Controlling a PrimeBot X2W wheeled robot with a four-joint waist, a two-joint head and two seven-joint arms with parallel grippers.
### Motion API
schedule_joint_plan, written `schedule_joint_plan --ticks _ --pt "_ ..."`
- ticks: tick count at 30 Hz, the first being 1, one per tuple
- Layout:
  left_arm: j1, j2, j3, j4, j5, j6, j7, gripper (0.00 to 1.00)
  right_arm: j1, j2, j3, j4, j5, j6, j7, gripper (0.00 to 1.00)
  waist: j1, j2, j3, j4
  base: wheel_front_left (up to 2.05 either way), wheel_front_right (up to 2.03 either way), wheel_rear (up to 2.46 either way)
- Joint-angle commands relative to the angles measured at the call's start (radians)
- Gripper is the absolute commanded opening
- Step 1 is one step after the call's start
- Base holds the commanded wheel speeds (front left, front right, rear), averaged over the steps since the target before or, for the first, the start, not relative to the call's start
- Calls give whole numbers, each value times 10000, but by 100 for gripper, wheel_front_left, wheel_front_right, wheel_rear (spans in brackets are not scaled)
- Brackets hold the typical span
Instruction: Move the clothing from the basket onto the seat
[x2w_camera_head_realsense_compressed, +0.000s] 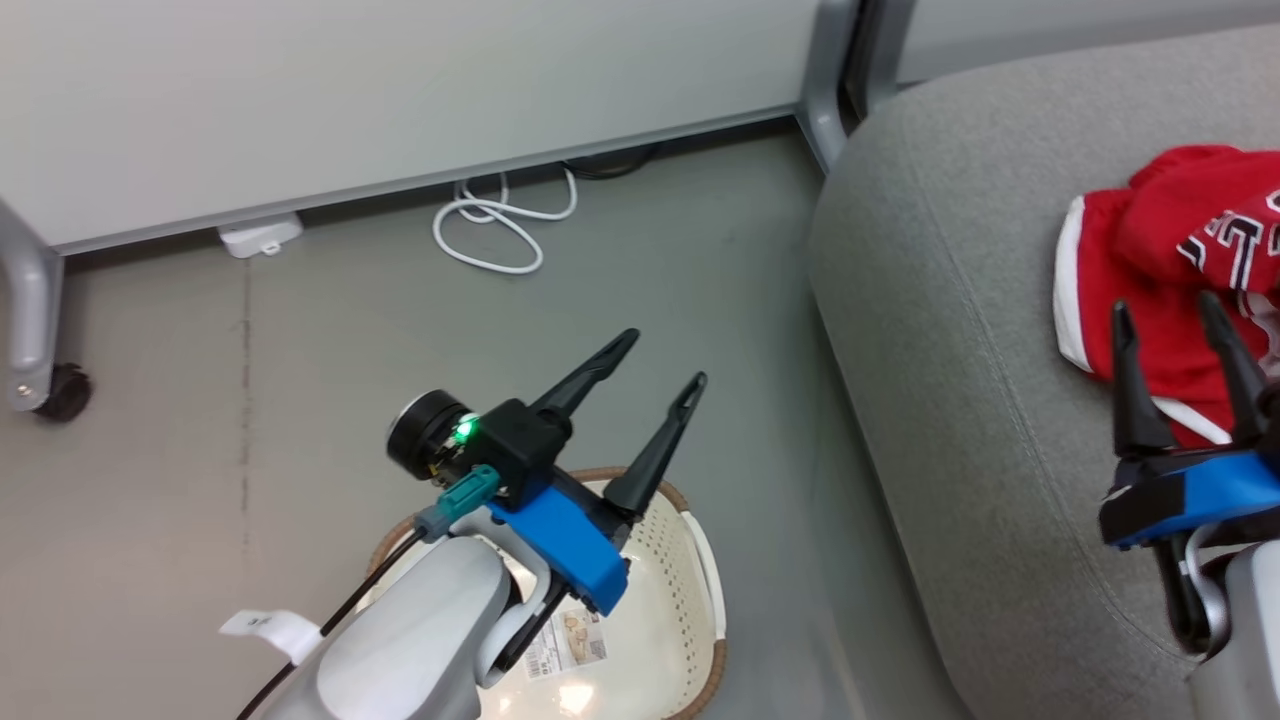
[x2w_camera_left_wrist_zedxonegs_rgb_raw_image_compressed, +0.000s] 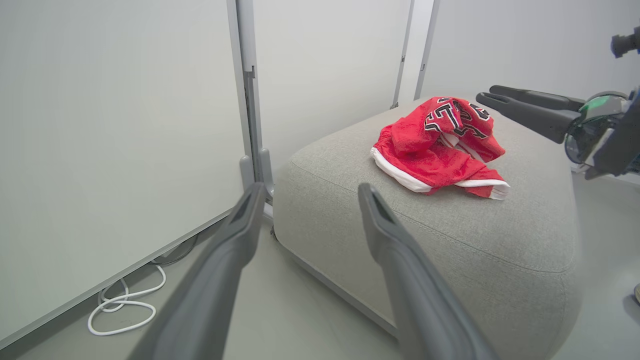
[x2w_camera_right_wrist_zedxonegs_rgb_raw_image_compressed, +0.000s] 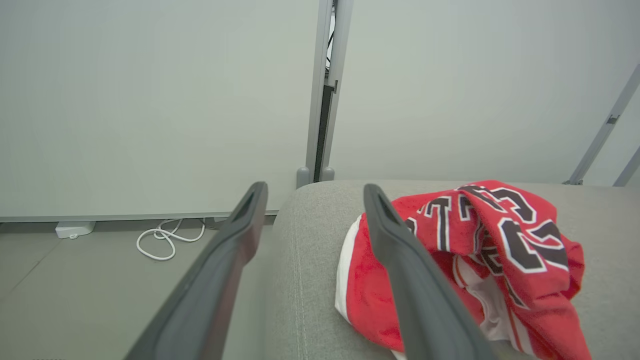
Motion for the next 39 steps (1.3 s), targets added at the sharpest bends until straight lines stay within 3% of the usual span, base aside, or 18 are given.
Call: schedule_joint_plan --ticks 1,11,22,39 --pt "148 24 87 -50 37 67 -51 100 200 63 30 -84 21 1 -4 100 2 0 -244 275 0 0 0" --pt "1526 231 2440 -732 531 310 -49 100 1060 796 716 -1200 57 1 -4 100 2 0 -882 1136 0 0 0" --pt "3071 -25 4887 -1314 1176 284 -51 100 1957 1288 653 -1719 -315 1 -4 100 2 0 -1524 1648 0 0 0" --pt "4914 -748 6776 -1893 2124 91 -51 100 3241 1682 166 -1928 -399 1 -4 100 2 0 -2174 1909 0 0 0"
